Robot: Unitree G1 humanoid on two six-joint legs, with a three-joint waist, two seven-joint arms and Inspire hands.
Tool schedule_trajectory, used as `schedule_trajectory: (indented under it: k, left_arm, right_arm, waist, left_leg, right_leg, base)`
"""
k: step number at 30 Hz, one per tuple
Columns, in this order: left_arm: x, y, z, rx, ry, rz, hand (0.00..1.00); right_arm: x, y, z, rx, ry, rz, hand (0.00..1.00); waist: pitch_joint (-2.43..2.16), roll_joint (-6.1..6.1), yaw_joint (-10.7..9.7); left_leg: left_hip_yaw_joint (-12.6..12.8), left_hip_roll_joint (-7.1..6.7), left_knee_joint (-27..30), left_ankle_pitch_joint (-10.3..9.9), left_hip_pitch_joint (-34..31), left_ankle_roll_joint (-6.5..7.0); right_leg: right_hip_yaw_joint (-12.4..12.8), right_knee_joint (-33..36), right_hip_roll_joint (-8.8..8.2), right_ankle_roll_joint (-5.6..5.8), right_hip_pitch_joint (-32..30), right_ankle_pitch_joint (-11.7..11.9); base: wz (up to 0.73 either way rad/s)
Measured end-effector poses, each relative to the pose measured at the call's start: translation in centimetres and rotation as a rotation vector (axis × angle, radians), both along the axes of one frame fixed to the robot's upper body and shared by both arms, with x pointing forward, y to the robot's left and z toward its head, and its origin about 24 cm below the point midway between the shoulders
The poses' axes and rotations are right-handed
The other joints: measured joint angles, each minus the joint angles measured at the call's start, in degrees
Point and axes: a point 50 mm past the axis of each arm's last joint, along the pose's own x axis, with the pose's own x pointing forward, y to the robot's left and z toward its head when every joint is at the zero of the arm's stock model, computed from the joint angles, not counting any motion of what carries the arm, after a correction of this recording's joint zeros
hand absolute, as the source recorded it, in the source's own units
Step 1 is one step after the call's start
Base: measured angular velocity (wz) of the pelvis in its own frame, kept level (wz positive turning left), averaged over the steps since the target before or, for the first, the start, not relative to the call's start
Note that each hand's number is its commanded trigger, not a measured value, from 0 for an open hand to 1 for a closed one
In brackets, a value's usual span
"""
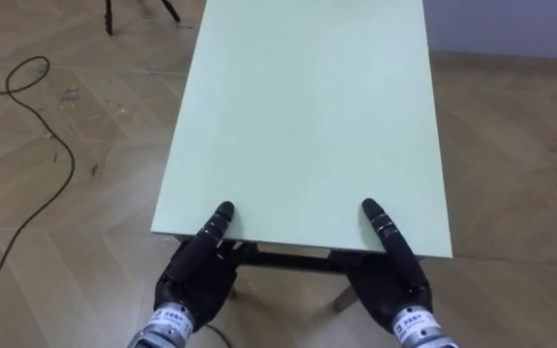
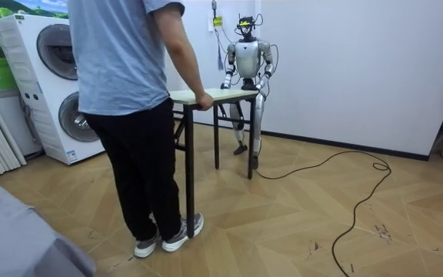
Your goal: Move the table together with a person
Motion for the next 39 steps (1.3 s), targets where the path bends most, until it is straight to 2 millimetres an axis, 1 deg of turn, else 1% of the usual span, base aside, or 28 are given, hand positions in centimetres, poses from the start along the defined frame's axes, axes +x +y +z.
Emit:
schedule_trajectory:
  k: [1,2,3,4,5,6,7,8,9,11,12,15,17,20,21,22,23,24,25,26,27,29,30,32,35,36,38,39]
  left_arm:
    - [0.0,0.0,0.0,0.001,0.000,-0.001,1.00]
    - [0.1,0.0,0.0,0.002,-0.001,-0.004,1.00]
    - [0.2,-0.1,0.1,0.003,-0.003,-0.006,1.00]
    - [0.3,-0.2,0.2,0.005,-0.006,-0.009,1.00]
    - [0.3,0.0,0.2,0.001,-0.009,0.004,1.00]
    - [0.1,0.1,0.1,-0.005,-0.001,0.018,1.00]
    - [-0.6,0.1,-0.4,-0.031,0.026,0.038,1.00]
    - [-1.4,-0.2,-0.8,-0.054,0.052,0.052,1.00]
    - [-1.6,-0.2,-0.9,-0.061,0.061,0.058,1.00]
    - [-1.6,-0.3,-0.9,-0.066,0.065,0.054,1.00]
    - [-1.6,-0.2,-0.9,-0.064,0.065,0.058,1.00]
    - [-1.6,-0.2,-0.9,-0.066,0.068,0.059,1.00]
    - [-1.5,-0.2,-0.8,-0.066,0.063,0.060,1.00]
    - [-1.2,-0.3,-0.6,-0.067,0.048,0.059,1.00]
    - [-1.1,-0.3,-0.5,-0.068,0.043,0.060,1.00]
    - [-1.0,-0.3,-0.3,-0.070,0.033,0.059,1.00]
    - [-0.9,-0.3,-0.2,-0.068,0.028,0.059,1.00]
    - [-0.8,-0.3,-0.2,-0.067,0.026,0.057,1.00]
    - [-0.7,-0.3,-0.1,-0.060,0.020,0.055,1.00]
    - [-0.5,-0.3,0.0,-0.056,0.014,0.052,1.00]
    - [-0.4,-0.4,0.0,-0.056,0.010,0.051,1.00]
    - [0.3,-0.7,0.4,-0.056,0.000,0.044,1.00]
    - [0.5,-0.9,0.5,-0.052,-0.002,0.039,1.00]
    - [1.2,-1.2,0.6,-0.034,-0.002,0.022,1.00]
    - [0.7,-1.3,-0.1,-0.032,0.026,0.028,1.00]
    - [0.7,-1.3,-0.2,-0.033,0.030,0.030,1.00]
    - [0.4,-1.3,-0.6,-0.031,0.047,0.026,1.00]
    - [0.4,-1.4,-0.7,-0.032,0.053,0.025,1.00]
  right_arm:
    - [0.0,0.0,0.0,0.001,0.002,-0.001,1.00]
    - [0.0,0.1,0.0,-0.005,0.002,-0.003,1.00]
    - [0.0,0.0,0.0,-0.007,0.001,-0.007,1.00]
    - [0.0,0.0,0.0,-0.008,-0.002,-0.010,1.00]
    - [0.3,-0.1,0.2,-0.012,-0.009,-0.004,1.00]
    - [0.4,0.0,0.1,-0.014,-0.006,0.002,1.00]
    - [0.5,0.2,-0.1,-0.020,0.010,0.018,1.00]
    - [0.4,0.1,-0.2,-0.036,0.017,0.029,1.00]
    - [0.4,-0.1,-0.2,-0.051,0.017,0.035,1.00]
    - [0.5,-0.2,0.0,-0.070,0.004,0.036,1.00]
    - [0.5,-0.1,0.0,-0.068,-0.003,0.039,1.00]
    - [0.6,-0.1,0.1,-0.068,-0.012,0.039,1.00]
    - [0.7,-0.1,0.3,-0.069,-0.019,0.037,1.00]
    - [0.8,0.0,0.5,-0.075,-0.037,0.027,1.00]
    - [0.8,0.0,0.6,-0.074,-0.043,0.026,1.00]
    - [0.9,0.1,0.8,-0.075,-0.053,0.026,1.00]
    - [1.0,0.0,0.9,-0.075,-0.056,0.022,1.00]
    - [1.0,0.0,0.9,-0.075,-0.056,0.021,1.00]
    - [1.0,0.0,0.9,-0.074,-0.058,0.020,1.00]
    - [1.1,0.0,0.9,-0.068,-0.059,0.015,1.00]
    - [1.1,0.0,1.0,-0.065,-0.061,0.013,1.00]
    - [1.5,-0.3,1.3,-0.061,-0.074,0.000,1.00]
    - [1.5,-0.3,1.3,-0.060,-0.075,-0.004,1.00]
    - [1.6,-0.8,1.3,-0.048,-0.065,-0.024,1.00]
    - [1.3,-1.1,0.8,-0.053,-0.036,-0.015,1.00]
    - [1.3,-1.0,0.7,-0.055,-0.034,-0.012,1.00]
    - [1.0,-1.0,0.5,-0.064,-0.023,-0.010,1.00]
    - [0.8,-1.1,0.4,-0.064,-0.017,-0.012,1.00]
  waist:
    - [-0.04,0.23,0.0]
    - [0.03,0.72,0.1]
    - [-0.04,1.02,0.2]
    - [-0.10,1.02,0.1]
    - [0.11,1.19,0.6]
    - [0.26,1.53,1.7]
    - [0.24,2.43,3.3]
    - [0.16,3.82,3.6]
    - [0.11,4.40,3.3]
    - [-0.01,5.31,1.1]
    - [-0.01,5.34,0.5]
    - [0.00,5.76,0.1]
    - [0.02,6.36,-0.1]
    - [-0.13,6.80,-1.1]
    - [-0.15,6.95,-1.5]
    - [-0.15,7.32,-2.4]
    - [-0.33,7.59,-3.3]
    - [-0.40,7.78,-3.7]
    - [-0.48,8.11,-4.9]
    - [-0.55,8.32,-5.9]
    - [-0.57,8.36,-6.6]
    - [-0.59,8.90,-8.1]
    - [-0.63,8.97,-8.2]
    - [-0.62,8.94,-8.6]
    - [-0.62,8.84,-8.5]
    - [-0.62,8.85,-8.5]
    - [-0.62,8.42,-9.2]
    - [-0.66,8.24,-9.2]
  left_leg:
    - [-0.5,0.00,-0.7,0.9,0.0,-0.28]
    - [-2.4,0.07,-2.5,3.5,0.0,-1.37]
    - [-4.7,-0.15,-5.8,6.9,0.1,-4.08]
    - [-5.9,-0.28,-7.7,9.0,0.1,-6.25]
    - [-7.6,0.72,-4.2,8.0,-0.8,-6.66]
    - [-7.8,1.82,1.3,4.8,-1.2,-5.20]
    - [-7.8,3.81,14.9,-1.2,-1.6,-4.54]
    - [-8.6,5.02,27.6,-3.1,-1.5,-4.13]
    - [-9.1,4.96,33.6,-3.3,-1.2,-4.04]
    - [-10.9,4.90,49.5,-3.0,0.6,-4.50]
    - [-11.5,4.85,53.0,-2.6,2.9,-5.10]
    - [-11.5,4.86,54.1,-2.2,6.9,-5.77]
    - [-11.5,4.88,47.5,-2.3,11.1,-5.82]
    - [-12.2,4.81,31.9,-4.2,16.8,-8.58]
    - [-12.6,4.84,29.1,-4.5,17.5,-8.92]
    - [-13.6,4.83,23.1,-6.3,19.0,-9.90]
    - [-13.7,4.80,17.9,-10.2,21.2,-10.50]
    - [-13.7,4.77,15.2,-11.8,22.2,-10.53]
    - [-13.7,4.71,9.9,-14.3,24.4,-10.58]
    - [-14.0,4.59,4.9,-15.9,25.7,-10.53]
    - [-14.1,4.49,2.7,-16.5,26.3,-10.49]
    - [-14.1,4.00,-4.1,-18.3,27.1,-9.97]
    - [-14.1,3.78,-5.5,-18.7,27.1,-9.66]
    - [-13.4,1.53,-10.3,-18.9,28.6,-9.35]
    - [-13.2,-1.36,-11.5,-17.7,28.9,-7.25]
    - [-13.2,-1.87,-11.5,-17.6,28.8,-7.05]
    - [-13.1,-4.31,-11.3,-17.2,28.5,-4.32]
    - [-13.1,-4.83,-11.2,-17.1,28.5,-3.72]
  right_leg:
    - [0.0,-0.3,0.49,-0.45,-0.1,0.3]
    - [0.1,-0.7,1.67,-1.55,-0.5,0.9]
    - [0.4,-1.8,3.21,-3.24,-1.3,1.9]
    - [0.5,-2.4,3.75,-4.12,-2.0,2.6]
    - [-0.7,-1.8,3.70,-5.69,-3.6,3.4]
    - [-1.4,-1.2,3.91,-6.23,-4.0,3.6]
    - [-2.8,0.0,4.18,-7.60,-4.1,3.2]
    - [-4.4,0.8,4.44,-8.15,-3.8,3.1]
    - [-5.1,1.5,4.62,-8.24,-3.9,3.1]
    - [-6.8,4.4,6.03,-9.83,-6.7,2.1]
    - [-7.3,5.3,6.51,-10.50,-7.9,1.8]
    - [-8.0,6.1,7.01,-11.47,-9.8,2.0]
    - [-9.2,6.1,7.02,-12.22,-11.0,2.9]
    - [-10.5,6.0,6.99,-12.46,-12.5,3.7]
    - [-11.0,6.0,6.99,-12.48,-13.0,4.0]
    - [-11.8,6.1,6.98,-12.49,-13.9,4.5]
    - [-12.4,6.1,6.91,-12.40,-14.5,5.2]
    - [-12.7,6.0,6.80,-12.28,-14.8,5.5]
    - [-12.7,5.9,6.74,-11.98,-15.4,6.4]
    - [-12.5,5.8,6.65,-11.81,-16.2,7.5]
    - [-12.4,5.7,6.44,-11.67,-16.7,8.0]
    - [-9.7,5.7,5.52,-10.40,-19.3,10.6]
    - [-8.6,5.7,5.40,-9.86,-20.0,11.3]
    - [-5.5,5.1,4.60,-8.02,-21.2,14.0]
    - [-3.8,1.4,3.56,-6.80,-20.5,18.4]
    - [-3.3,0.7,3.14,-6.62,-20.4,19.3]
    - [-2.1,-0.4,1.34,-5.69,-20.2,21.7]
    - [-1.5,-0.4,0.89,-5.27,-20.2,22.2]
  base:
    - [0.12]
    - [0.29]
    - [0.37]
    - [0.14]
    - [-0.23]
    - [-0.85]
    - [-0.97]
    - [-0.73]
    - [-0.06]
    - [0.47]
    - [0.41]
    - [0.08]
    - [0.06]
    - [0.16]
    - [0.27]
    - [0.28]
    - [0.31]
    - [0.34]
    - [0.41]
    - [0.40]
    - [0.41]
    - [0.40]
    - [0.27]
    - [0.04]
    - [-0.21]
    - [-0.11]
    - [-0.02]
    - [0.05]
